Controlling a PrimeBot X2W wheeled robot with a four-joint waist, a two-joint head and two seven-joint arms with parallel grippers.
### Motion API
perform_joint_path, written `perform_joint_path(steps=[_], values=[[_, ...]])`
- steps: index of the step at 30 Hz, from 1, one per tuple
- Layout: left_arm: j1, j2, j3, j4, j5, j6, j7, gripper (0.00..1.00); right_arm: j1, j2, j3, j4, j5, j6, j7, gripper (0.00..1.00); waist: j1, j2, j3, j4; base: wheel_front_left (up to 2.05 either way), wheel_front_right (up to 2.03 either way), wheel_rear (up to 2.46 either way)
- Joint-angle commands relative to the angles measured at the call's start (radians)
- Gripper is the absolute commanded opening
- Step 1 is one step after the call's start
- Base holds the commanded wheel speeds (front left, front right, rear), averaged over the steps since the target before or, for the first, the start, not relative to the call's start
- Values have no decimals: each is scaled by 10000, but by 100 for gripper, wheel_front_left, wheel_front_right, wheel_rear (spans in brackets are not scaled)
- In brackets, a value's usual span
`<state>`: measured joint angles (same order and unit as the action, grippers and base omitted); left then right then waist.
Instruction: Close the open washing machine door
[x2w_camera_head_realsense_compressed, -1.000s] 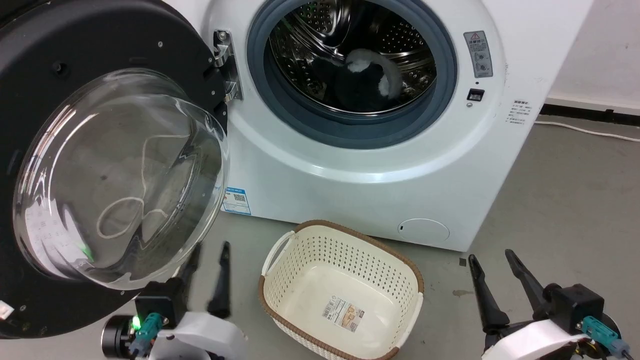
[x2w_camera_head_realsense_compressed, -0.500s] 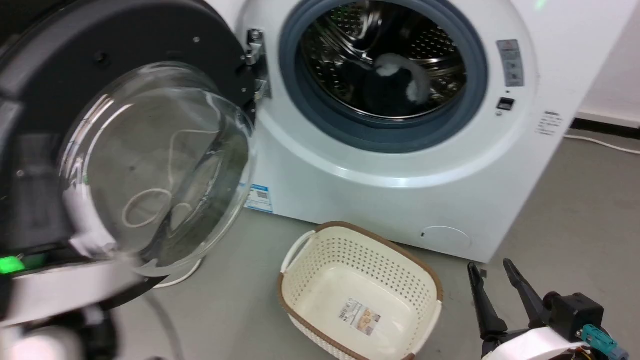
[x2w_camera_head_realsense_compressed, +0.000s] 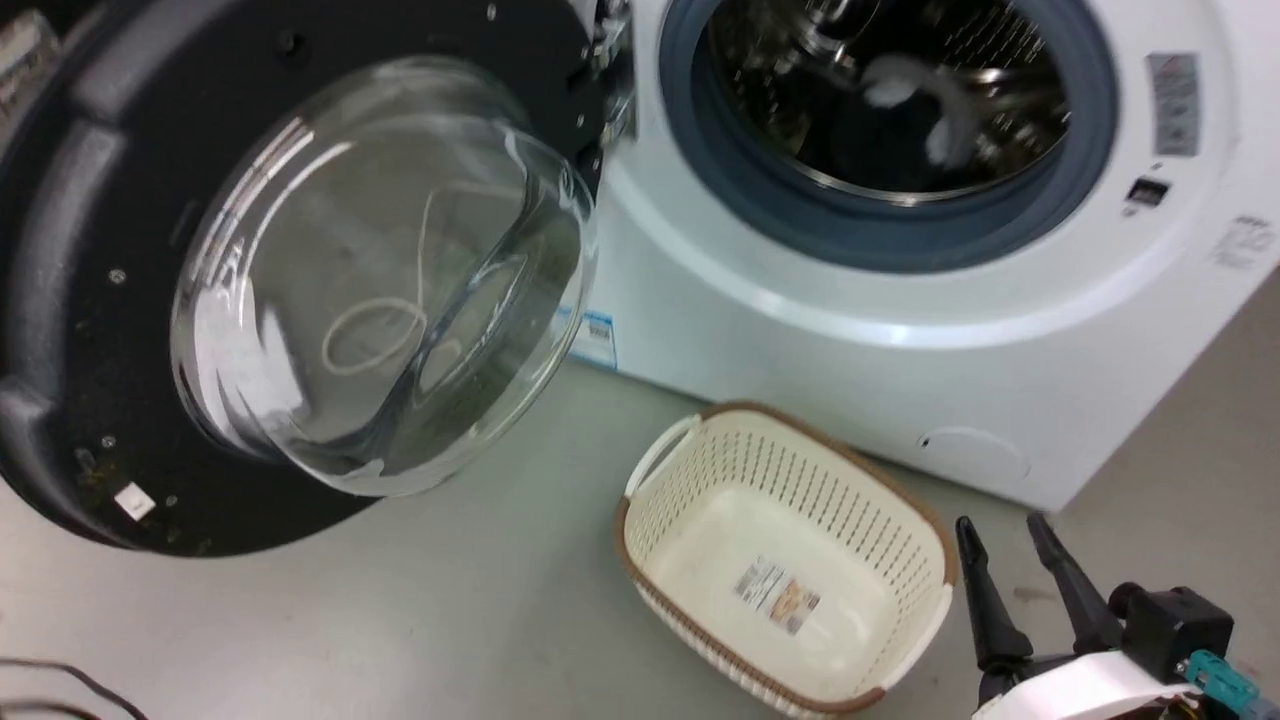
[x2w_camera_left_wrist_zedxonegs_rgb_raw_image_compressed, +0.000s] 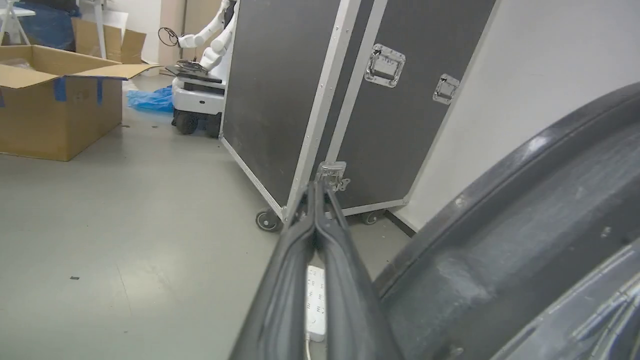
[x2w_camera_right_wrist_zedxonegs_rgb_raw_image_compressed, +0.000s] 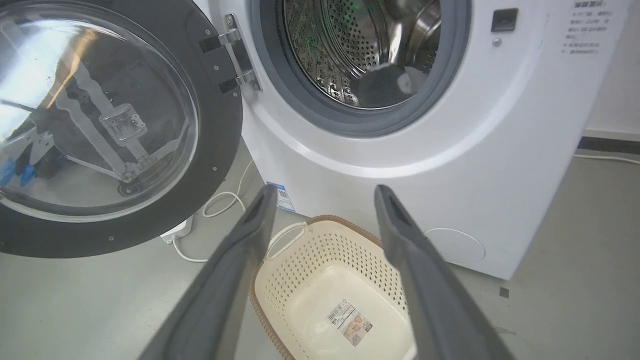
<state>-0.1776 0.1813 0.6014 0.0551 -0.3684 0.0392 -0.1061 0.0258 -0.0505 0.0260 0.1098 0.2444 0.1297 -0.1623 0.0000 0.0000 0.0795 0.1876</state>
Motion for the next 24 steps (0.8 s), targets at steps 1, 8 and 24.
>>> perform_joint_path(steps=[1, 8, 24], values=[[-349, 251, 157, 263, -177, -65, 96, 0, -151, 3, -49, 18, -29, 7, -95, 100, 0, 0, 374, 145, 0, 0, 0], [-1387, 1312, -149, 1864, -1101, -905, 1143, 0, -494, 3, -518, -336, -293, 7, 34, 100, 0, 0, 1437, 265, 0, 0, 0], [-372, 3687, -4512, 636, -5388, -1510, 2679, 0, -526, 3, -989, -420, 207, 8, -199, 100, 0, 0, 1644, 1217, 0, 0, 0]])
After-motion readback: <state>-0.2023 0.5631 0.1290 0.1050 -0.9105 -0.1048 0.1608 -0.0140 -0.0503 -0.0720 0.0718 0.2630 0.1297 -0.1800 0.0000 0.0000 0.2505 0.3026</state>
